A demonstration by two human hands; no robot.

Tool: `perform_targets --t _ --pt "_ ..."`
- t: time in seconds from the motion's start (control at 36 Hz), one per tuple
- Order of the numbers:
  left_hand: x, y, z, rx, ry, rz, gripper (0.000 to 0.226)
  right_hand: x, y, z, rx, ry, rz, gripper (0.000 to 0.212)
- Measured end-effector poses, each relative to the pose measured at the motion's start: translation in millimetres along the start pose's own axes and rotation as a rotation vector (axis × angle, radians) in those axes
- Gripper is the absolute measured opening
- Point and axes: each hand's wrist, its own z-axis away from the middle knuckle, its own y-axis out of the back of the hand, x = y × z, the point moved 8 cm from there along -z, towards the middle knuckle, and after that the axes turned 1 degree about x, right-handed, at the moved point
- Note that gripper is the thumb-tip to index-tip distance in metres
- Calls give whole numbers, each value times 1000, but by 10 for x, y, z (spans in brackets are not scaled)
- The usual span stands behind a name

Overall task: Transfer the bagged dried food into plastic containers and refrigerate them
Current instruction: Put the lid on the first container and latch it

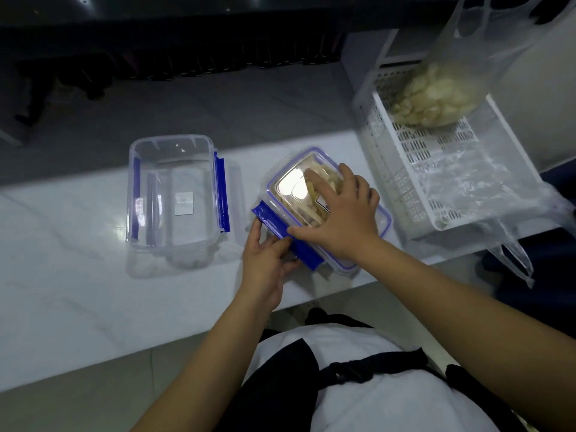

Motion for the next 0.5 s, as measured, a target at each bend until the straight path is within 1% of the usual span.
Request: perform_targets --t 0.11,0.25,0.39,0.5 --pt "13 -2 -11 -8 8 6 70 124 124 163 11 -10 -67 105" --pt "25 23 -57 21 24 30 75 365 233 477 -23 -49 50 108" --pt "52 17 -108 44 27 21 76 544 226 803 -35 -56 68 101" --pt "35 16 -115 57 49 20 75 587 255 862 -28 -69 61 101"
